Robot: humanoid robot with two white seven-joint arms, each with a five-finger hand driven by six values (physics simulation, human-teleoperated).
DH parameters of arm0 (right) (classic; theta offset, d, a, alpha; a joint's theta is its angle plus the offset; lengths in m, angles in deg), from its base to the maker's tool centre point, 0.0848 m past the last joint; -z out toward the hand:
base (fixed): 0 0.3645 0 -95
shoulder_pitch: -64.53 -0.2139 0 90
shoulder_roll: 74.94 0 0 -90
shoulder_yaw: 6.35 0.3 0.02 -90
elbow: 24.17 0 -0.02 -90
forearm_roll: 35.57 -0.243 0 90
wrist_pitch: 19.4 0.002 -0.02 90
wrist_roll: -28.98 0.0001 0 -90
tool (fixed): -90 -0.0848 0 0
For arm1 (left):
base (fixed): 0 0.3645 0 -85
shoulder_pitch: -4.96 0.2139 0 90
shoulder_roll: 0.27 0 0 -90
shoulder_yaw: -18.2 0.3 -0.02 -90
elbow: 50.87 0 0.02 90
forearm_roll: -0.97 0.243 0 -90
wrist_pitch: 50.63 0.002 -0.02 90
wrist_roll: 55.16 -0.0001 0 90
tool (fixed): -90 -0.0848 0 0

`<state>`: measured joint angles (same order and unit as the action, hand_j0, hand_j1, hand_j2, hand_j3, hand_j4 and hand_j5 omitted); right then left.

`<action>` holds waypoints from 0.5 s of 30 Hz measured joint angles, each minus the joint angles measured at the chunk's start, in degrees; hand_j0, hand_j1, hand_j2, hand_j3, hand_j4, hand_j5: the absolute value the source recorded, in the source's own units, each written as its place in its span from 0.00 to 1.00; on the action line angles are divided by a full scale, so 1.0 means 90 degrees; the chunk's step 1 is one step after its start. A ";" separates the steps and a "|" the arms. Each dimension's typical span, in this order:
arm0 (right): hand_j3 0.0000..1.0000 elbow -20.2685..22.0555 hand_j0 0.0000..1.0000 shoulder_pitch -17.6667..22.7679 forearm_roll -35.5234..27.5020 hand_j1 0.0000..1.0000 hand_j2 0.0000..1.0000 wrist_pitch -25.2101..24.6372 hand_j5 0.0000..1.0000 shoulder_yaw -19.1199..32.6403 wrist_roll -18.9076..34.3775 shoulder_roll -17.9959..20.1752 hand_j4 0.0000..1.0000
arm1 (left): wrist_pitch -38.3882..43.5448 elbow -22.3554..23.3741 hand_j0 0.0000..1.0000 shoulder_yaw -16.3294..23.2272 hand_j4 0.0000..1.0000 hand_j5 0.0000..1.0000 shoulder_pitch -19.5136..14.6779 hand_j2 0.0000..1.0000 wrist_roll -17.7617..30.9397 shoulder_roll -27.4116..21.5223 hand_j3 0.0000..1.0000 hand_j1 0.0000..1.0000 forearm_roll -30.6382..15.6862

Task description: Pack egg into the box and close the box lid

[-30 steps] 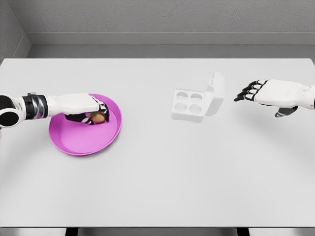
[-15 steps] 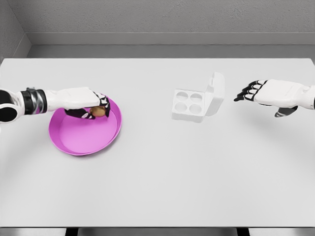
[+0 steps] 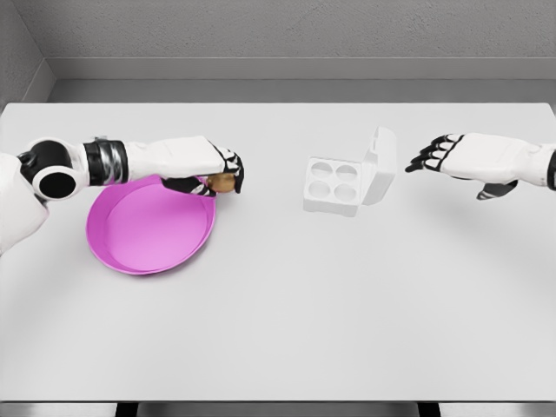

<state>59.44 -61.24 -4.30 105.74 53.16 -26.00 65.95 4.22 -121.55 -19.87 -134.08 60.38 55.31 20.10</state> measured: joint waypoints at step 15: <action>1.00 -0.0456 1.00 -0.0137 0.0059 1.00 1.00 0.0000 1.00 0.0004 0.0000 -0.0060 1.00 | 0.0001 0.1379 0.38 0.0263 0.38 0.38 -0.0800 0.38 0.0022 0.1505 0.38 0.38 0.0042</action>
<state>55.33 -62.47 -3.77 105.74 53.19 -26.00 65.41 4.23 -109.14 -17.50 -141.28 60.58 68.86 20.48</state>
